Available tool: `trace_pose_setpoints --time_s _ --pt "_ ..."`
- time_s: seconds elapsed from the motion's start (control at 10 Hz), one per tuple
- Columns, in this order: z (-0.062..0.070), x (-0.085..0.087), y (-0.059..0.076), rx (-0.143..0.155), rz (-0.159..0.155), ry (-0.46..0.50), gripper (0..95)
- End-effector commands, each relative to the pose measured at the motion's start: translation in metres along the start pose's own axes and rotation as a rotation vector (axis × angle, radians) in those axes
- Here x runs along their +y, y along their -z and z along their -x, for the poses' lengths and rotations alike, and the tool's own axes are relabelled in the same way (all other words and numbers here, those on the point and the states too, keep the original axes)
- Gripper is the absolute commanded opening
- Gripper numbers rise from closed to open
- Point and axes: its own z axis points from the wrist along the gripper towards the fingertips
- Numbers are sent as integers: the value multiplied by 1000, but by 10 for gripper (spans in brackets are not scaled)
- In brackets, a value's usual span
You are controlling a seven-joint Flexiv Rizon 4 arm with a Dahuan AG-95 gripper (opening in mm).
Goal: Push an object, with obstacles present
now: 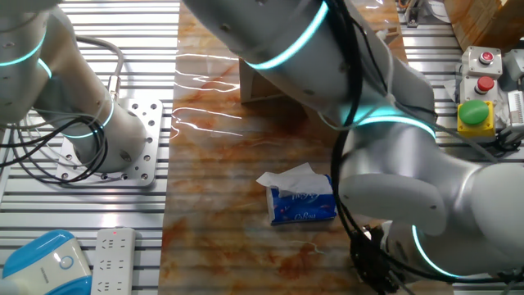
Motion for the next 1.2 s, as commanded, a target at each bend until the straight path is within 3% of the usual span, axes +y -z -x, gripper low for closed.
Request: trace_pose_setpoints --time_s 0.1,0.2,1.2 --pt "1 0 -3 -29 -5 -12 0" --pt "2 -1 -3 -38 5 -21 0" --pt "29 -20 9 -90 -2 5 0"
